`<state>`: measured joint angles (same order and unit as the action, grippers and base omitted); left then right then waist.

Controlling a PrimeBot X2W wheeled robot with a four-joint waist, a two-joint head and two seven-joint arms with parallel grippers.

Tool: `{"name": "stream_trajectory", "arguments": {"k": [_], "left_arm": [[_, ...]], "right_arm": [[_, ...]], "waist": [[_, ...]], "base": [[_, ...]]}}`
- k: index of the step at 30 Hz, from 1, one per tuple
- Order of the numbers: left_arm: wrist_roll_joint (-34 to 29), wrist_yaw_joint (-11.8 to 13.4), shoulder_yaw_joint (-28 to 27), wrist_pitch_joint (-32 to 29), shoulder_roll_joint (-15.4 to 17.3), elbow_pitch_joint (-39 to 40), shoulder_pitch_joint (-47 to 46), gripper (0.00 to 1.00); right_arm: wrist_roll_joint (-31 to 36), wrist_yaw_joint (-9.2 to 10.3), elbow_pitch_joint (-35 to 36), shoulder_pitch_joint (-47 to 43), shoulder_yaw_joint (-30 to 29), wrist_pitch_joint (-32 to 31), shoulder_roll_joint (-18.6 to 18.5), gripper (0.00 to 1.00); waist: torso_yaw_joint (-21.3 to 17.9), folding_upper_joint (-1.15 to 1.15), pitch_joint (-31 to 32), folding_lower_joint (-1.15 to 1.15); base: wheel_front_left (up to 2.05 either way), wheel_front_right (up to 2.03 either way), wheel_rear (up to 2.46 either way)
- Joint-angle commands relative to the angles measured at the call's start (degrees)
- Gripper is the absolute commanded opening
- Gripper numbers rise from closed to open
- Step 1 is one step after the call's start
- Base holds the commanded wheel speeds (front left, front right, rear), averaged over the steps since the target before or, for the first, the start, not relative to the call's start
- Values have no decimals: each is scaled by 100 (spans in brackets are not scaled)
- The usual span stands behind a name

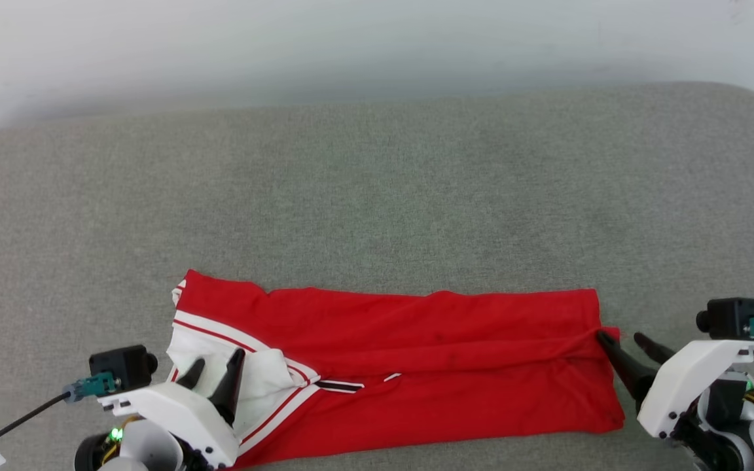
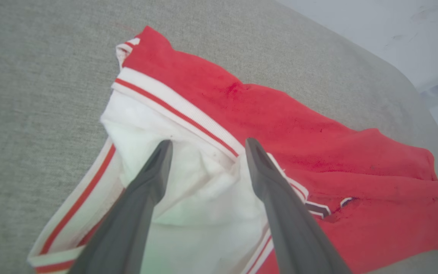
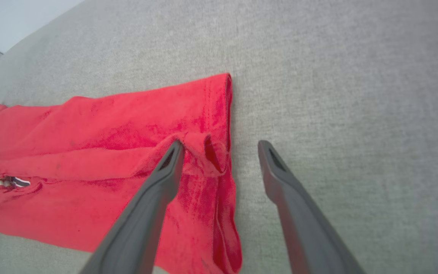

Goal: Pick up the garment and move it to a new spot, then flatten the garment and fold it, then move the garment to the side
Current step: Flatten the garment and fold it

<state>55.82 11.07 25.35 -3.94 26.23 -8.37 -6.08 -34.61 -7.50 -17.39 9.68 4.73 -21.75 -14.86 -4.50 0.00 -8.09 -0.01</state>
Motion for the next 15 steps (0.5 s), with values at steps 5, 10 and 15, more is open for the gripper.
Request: {"name": "stream_trajectory", "arguments": {"k": [5,10,15], "left_arm": [[-447,-28,-22,684,-80,174,-262,100],[-760,58,-58,1165,-154,349,-428,100],[-1248,291,-45,1606,-167,544,-583,100]], "right_arm": [[65,2,527,-159,-267,-298,-114,100],[166,2,644,-145,-616,-885,-154,100],[348,2,674,-36,-956,-1834,-74,100]], "waist": [[-32,0,288,1],[-1,0,377,1],[104,0,329,1]], "base": [[0,0,0],[0,0,0],[0,0,0]]}}
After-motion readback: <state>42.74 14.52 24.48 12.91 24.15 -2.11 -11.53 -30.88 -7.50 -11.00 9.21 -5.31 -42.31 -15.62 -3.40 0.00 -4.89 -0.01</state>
